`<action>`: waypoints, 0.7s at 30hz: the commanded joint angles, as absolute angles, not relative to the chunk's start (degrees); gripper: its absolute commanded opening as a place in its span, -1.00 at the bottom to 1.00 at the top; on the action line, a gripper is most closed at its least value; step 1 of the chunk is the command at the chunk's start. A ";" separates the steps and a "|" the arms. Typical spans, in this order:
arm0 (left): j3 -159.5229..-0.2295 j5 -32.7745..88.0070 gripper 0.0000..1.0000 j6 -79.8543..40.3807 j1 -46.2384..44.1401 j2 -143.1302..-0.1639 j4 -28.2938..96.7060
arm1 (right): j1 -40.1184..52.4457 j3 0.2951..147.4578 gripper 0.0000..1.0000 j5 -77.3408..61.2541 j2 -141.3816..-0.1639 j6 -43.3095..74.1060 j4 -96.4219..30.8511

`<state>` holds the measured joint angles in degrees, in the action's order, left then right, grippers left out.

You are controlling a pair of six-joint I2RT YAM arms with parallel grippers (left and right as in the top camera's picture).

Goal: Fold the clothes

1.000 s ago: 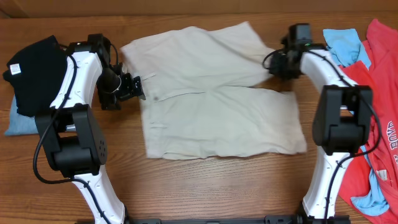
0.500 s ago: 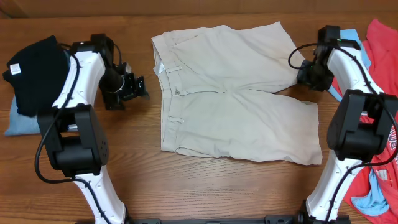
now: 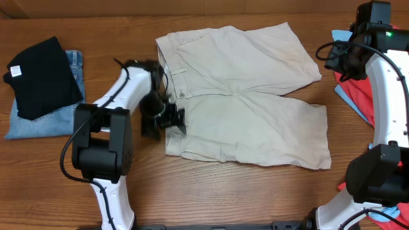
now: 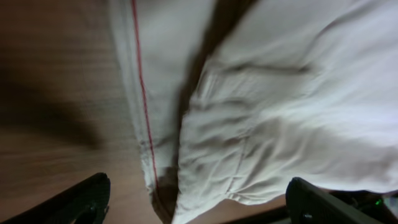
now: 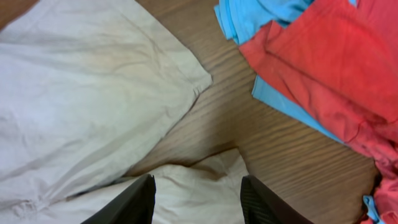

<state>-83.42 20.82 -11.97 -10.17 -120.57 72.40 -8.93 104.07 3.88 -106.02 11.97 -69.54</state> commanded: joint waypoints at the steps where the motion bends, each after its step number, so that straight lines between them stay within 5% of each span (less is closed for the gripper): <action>1: -78.85 24.32 0.80 -14.15 -10.83 -120.73 71.66 | -9.08 104.75 -0.03 4.40 -106.39 11.99 -70.00; 4: -76.82 25.39 0.58 -14.13 -11.31 -120.73 71.59 | -9.08 104.75 -0.03 4.40 -106.39 12.01 -70.02; 7: -76.29 25.06 -0.27 -13.91 -11.35 -120.73 71.53 | -9.08 104.75 -0.04 4.40 -106.39 12.01 -70.41; 10: -76.44 22.24 -0.71 -13.74 -10.04 -120.73 71.79 | -9.08 104.75 -0.04 4.40 -106.39 12.01 -70.85; 13: -77.17 14.72 -0.91 -13.80 -4.89 -120.09 73.08 | -9.08 104.75 -0.03 4.38 -106.39 12.01 -71.72; 21: -81.97 14.92 -0.92 -13.69 13.32 -117.05 73.21 | -9.08 104.16 -0.03 -5.48 -106.41 12.05 -78.52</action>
